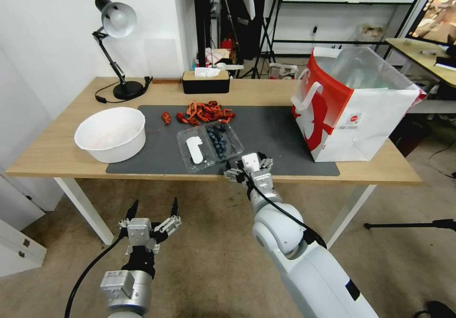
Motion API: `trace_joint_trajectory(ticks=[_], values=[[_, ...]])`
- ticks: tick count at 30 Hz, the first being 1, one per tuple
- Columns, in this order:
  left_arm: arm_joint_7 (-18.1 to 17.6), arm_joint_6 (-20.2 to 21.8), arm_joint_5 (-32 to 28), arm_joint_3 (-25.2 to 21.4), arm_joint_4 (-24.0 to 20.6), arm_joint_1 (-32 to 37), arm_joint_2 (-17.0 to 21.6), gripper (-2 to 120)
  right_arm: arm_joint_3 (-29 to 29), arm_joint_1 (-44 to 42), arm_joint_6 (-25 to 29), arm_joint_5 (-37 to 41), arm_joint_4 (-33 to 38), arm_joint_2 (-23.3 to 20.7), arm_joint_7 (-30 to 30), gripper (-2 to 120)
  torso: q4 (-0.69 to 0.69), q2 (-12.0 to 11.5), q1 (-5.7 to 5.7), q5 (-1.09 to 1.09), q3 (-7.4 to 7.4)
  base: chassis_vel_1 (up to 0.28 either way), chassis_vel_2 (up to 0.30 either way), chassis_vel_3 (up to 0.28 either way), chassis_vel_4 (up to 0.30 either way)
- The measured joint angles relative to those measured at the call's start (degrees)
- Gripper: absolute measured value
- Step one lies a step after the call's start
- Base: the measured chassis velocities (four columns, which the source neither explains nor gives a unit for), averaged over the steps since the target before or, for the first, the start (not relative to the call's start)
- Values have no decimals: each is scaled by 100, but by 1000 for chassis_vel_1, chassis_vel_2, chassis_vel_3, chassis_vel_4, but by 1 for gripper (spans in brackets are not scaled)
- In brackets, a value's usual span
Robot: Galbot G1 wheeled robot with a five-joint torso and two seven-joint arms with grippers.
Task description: Close the takeout container lid, then place the container into the takeout bag.
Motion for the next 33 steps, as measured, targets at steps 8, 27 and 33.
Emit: trace_joint_trajectory(ticks=[8,27,33], values=[[-6,-14,0,-23,-24,13,-14,100,-183,227,-71,54,-225,49,-4,100,1,0,0,0,0,0,0,0,0],[-28,-123,50,-54,-55,113,-108,100,-391,436,-56,-69,-490,111,-10,100,0,0,0,0,0,0,0,0,0],[-44,-150,84,-53,-62,135,-124,100,-428,506,-71,-98,-550,109,-7,100,1,0,1,1,0,0,0,0,0]])
